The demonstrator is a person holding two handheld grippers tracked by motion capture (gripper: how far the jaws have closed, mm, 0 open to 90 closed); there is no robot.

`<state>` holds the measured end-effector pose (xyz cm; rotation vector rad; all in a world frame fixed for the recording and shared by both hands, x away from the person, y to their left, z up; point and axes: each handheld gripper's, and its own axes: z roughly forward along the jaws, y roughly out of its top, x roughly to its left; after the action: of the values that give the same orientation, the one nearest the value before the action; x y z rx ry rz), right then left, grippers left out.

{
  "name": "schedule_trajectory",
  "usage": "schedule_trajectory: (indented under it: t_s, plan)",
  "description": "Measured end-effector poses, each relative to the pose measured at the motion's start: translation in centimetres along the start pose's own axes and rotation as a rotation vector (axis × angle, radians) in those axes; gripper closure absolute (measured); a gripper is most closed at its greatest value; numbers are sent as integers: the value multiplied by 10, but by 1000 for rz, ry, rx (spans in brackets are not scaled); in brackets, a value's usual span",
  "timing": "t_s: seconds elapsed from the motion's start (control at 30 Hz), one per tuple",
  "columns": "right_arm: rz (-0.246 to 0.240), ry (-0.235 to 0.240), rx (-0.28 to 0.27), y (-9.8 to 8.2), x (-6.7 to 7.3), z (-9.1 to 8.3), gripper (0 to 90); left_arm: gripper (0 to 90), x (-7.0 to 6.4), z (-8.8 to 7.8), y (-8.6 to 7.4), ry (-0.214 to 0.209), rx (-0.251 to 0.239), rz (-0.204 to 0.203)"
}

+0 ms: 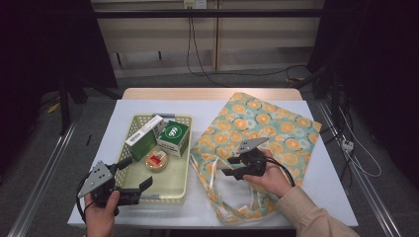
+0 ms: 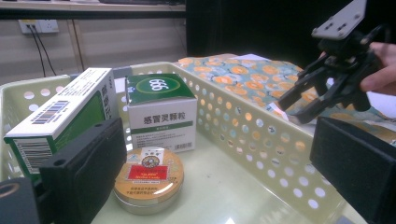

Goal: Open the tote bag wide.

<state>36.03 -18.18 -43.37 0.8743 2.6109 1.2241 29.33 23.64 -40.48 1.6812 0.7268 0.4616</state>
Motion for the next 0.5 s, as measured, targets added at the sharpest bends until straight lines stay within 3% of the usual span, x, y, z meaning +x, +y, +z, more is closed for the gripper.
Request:
schedule_trajectory:
  t_s: [0.27, 0.5]
  plan:
    - [6, 35, -16, 6, 16, -14, 300, 34, -1, 0, 0, -2, -1, -2]
    - [-10, 54, -22, 9, 28, -14, 258, 34, 0, 0, 1, -1, 1, 5]
